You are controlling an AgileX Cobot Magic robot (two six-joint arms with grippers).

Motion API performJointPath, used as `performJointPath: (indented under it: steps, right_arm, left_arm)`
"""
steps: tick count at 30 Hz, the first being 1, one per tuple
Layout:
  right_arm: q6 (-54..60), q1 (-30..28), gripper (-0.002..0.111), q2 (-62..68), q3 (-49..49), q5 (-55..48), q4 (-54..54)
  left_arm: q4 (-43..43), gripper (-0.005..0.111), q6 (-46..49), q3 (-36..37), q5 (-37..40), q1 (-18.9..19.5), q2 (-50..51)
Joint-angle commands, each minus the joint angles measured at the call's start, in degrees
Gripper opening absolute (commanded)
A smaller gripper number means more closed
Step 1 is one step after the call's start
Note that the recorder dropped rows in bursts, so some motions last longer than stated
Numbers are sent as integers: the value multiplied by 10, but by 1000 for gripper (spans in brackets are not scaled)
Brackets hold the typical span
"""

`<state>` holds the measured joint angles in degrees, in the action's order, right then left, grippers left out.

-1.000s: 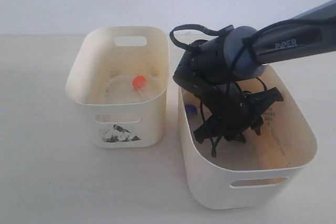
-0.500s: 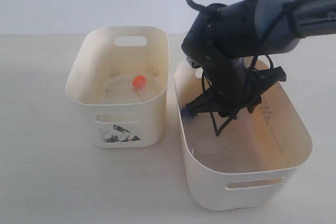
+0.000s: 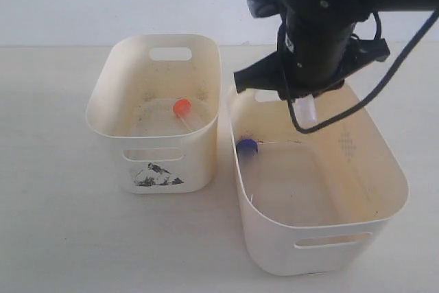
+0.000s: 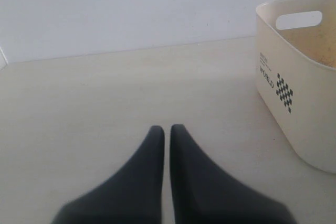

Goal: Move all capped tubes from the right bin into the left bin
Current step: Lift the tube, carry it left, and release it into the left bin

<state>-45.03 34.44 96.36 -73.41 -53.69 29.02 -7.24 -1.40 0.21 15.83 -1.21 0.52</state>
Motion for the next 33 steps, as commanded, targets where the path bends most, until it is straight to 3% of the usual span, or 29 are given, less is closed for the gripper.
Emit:
performJointPath:
  steps: [1, 6, 10, 13, 17, 18, 20, 21, 23, 24, 26, 28, 33]
  right_arm:
    - [0, -2, 0, -53, 1, 135, -46]
    - [0, -2, 0, -58, 1, 379, -161]
    - [0, 1, 0, -5, 1, 602, -185]
    - [0, 5, 0, 39, 1, 632, -185]
    - [-2, 5, 2, 83, 1, 585, -185]
    - [-3, 6, 7, 86, 1, 572, -185]
    - [-7, 6, 28, 88, 1, 565, -185]
    - [-10, 7, 47, 88, 1, 557, -185]
    - [-11, 8, 71, 88, 1, 546, -185]
    - [-12, 8, 75, 83, 1, 541, -185]
    - [-15, 8, 75, 70, 1, 516, -185]
    - [-15, 5, 68, 47, 1, 485, -185]
    - [22, -20, 27, -35, 1, 341, -185]
  left_arm:
    - [4, 4, -7, -2, -8, 1, -1]
    - [4, 4, -7, -2, -8, 1, -1]
    - [4, 4, -7, -2, -8, 1, -1]
    - [4, 4, -7, -2, -8, 1, -1]
    - [4, 4, -7, -2, -8, 1, -1]
    - [4, 4, -7, -2, -8, 1, -1]
    - [4, 4, -7, -2, -8, 1, -1]
    - [4, 4, -7, -2, -8, 1, -1]
    - [4, 4, -7, -2, -8, 1, -1]
    - [4, 4, -7, -2, -8, 1, -1]
    - [4, 4, -7, -2, -8, 1, -1]
    - [4, 4, -7, -2, -8, 1, -1]
    - [4, 4, -7, -2, -8, 1, -1]
